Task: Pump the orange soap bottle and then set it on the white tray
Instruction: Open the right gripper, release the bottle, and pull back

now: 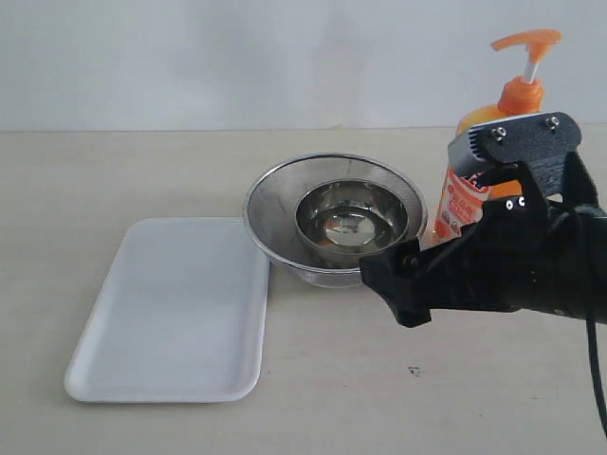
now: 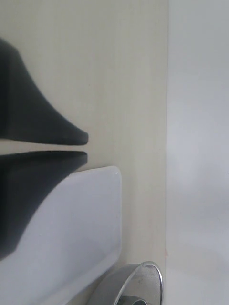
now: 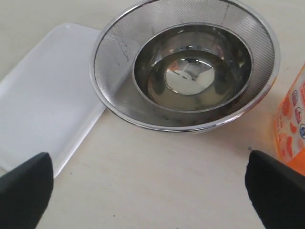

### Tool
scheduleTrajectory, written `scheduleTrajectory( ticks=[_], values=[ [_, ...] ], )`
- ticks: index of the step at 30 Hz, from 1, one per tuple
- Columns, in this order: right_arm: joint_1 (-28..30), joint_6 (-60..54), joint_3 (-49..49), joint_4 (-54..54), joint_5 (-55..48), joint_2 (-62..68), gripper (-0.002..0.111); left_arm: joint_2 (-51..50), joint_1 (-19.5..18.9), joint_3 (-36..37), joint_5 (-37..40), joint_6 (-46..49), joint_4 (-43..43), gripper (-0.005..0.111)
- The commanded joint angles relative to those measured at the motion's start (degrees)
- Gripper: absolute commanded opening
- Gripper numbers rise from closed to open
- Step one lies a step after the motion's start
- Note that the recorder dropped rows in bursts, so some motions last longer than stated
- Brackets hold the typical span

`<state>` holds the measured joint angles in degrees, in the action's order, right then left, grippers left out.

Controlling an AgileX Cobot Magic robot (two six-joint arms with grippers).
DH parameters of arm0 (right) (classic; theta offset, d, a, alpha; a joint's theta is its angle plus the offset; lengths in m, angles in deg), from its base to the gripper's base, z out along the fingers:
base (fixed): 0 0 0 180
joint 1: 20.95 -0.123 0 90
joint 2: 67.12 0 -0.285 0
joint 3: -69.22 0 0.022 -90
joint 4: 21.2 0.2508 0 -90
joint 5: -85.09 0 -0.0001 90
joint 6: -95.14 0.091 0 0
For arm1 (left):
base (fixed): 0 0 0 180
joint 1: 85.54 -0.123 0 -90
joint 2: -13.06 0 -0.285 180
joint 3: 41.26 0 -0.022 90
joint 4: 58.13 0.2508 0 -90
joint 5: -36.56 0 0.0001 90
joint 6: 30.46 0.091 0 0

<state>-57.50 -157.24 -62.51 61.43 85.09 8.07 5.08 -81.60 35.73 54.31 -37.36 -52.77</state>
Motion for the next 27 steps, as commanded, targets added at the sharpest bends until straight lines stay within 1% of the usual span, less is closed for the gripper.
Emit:
scheduleTrajectory(
  ticks=[1, 4, 8, 10, 16, 22, 25, 27],
  values=[
    [0.0, 0.4, 0.3, 0.0, 0.9, -0.3, 0.104, 0.2, -0.1, 0.2, -0.2, -0.4, 0.0, 0.005],
    [0.0, 0.5, 0.3, 0.0, -0.8, -0.2, 0.104, 0.2, -0.1, 0.2, -0.2, -0.4, 0.0, 0.005],
    [0.0, 1.8, 1.9, -0.4, -5.8, 0.0, 0.104, 0.2, -0.1, 0.2, -0.2, -0.4, 0.0, 0.005],
    [0.0, 1.9, 3.8, -0.4, -4.9, 0.0, 0.104, 0.2, -0.1, 0.2, -0.2, -0.4, 0.0, 0.005],
    [0.0, 2.0, 8.9, -0.4, 6.5, 0.0, 0.104, 0.2, -0.1, 0.2, -0.2, -0.4, 0.0, 0.005],
    [0.0, 0.8, 9.6, -0.5, 16.0, 0.0, 0.104, 0.2, -0.1, 0.2, -0.2, -0.4, 0.0, 0.005],
    [0.0, 0.1, 9.6, 0.6, 24.4, 0.0, 0.104, 0.2, -0.1, 0.2, -0.2, -0.4, 0.0, 0.005],
    [0.0, 0.6, 9.6, 0.5, 25.9, 0.0, 0.104, 0.2, -0.1, 0.2, -0.2, -0.4, 0.0, 0.005]
  ],
)
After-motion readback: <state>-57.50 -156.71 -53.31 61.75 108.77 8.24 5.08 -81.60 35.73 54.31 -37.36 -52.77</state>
